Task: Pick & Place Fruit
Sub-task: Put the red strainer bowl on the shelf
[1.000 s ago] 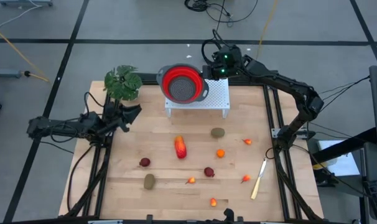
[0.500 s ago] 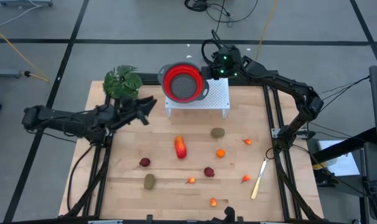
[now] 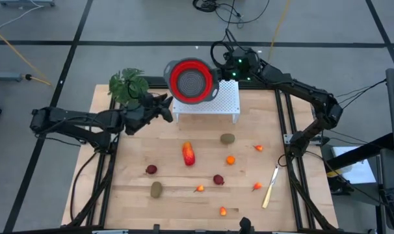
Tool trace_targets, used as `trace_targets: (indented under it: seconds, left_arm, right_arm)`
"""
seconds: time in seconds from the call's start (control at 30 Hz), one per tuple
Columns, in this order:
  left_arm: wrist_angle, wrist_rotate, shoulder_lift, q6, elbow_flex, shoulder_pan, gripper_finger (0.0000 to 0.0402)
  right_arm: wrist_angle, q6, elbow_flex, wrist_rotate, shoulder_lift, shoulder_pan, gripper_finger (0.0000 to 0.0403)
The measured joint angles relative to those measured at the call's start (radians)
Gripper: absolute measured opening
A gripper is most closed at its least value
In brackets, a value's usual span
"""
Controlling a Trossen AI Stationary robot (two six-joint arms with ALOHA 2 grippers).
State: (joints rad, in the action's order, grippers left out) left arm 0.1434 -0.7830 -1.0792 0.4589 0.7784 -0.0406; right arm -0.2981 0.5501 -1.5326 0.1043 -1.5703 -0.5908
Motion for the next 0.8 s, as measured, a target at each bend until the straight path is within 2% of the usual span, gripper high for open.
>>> trace_targets:
  seconds: [0.27, 0.4, 0.53, 0.8]
  left_arm:
    - [0.016, 0.03, 0.0, 0.109, 0.003, 0.0, 0.0136]
    - [0.014, 0.046, -0.014, 0.136, 0.003, 0.0, 0.0136]
    - [0.013, 0.017, -0.014, 0.155, 0.002, -0.009, 0.0136]
    - [0.005, 0.015, -0.014, 0.201, 0.002, -0.048, 0.0136]
  right_arm:
    - [-0.008, -0.021, 0.0, -0.007, 0.012, -0.004, 0.001]
    - [0.006, -0.047, 0.0, -0.062, 0.012, 0.036, 0.001]
    - [0.042, -0.076, 0.0, -0.129, 0.012, 0.083, 0.001]
    - [0.062, -0.076, 0.0, -0.138, 0.012, 0.14, 0.001]
